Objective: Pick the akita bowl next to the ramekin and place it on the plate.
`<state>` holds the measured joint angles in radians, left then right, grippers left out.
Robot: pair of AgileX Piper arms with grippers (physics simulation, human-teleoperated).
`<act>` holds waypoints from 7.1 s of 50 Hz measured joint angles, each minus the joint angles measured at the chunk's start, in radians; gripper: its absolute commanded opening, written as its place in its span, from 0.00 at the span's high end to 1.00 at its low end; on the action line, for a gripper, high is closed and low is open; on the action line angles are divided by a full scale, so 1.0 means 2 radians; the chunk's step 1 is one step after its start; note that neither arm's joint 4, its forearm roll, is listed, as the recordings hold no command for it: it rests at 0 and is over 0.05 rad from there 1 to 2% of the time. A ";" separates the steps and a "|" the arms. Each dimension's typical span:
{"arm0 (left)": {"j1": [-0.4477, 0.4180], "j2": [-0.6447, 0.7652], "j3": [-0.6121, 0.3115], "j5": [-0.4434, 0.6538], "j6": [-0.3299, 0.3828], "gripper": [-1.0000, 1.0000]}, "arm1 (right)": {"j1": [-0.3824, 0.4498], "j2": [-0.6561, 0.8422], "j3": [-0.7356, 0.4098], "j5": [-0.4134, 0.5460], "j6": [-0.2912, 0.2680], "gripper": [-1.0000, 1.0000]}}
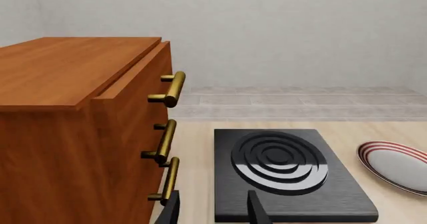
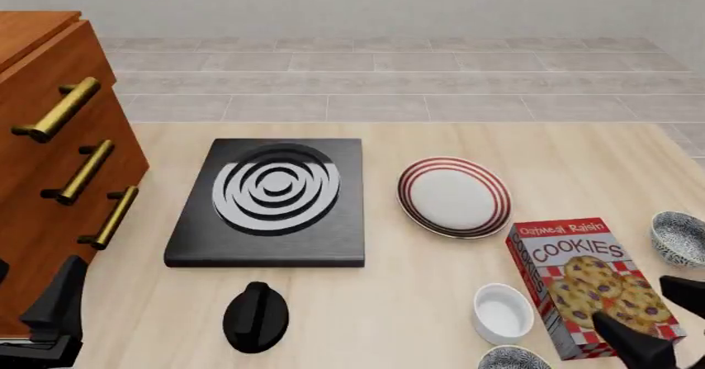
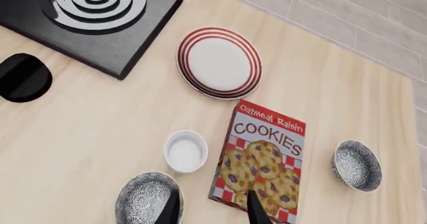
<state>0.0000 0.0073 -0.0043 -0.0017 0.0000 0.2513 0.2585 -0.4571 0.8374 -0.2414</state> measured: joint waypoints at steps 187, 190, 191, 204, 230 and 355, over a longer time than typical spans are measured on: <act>0.000 0.000 0.000 0.000 0.000 0.00 | 0.058 0.152 0.169 -0.157 0.067 0.00; 0.000 0.000 0.000 0.000 0.000 0.00 | 0.058 0.156 0.171 -0.162 0.068 0.00; 0.000 0.000 0.000 0.000 0.000 0.00 | 0.058 0.158 0.172 -0.164 0.068 0.00; 0.000 0.000 0.000 0.000 0.000 0.00 | 0.063 0.175 0.181 -0.186 0.073 0.00; 0.000 0.000 0.000 0.000 0.000 0.00 | 0.065 0.207 0.196 -0.224 0.076 0.00; 0.000 0.000 0.000 0.000 0.000 0.00 | 0.139 0.135 0.125 -0.119 0.128 1.00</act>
<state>0.0000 0.0073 -0.0043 -0.0017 0.0000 0.5294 0.5283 -0.2064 0.5995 0.0137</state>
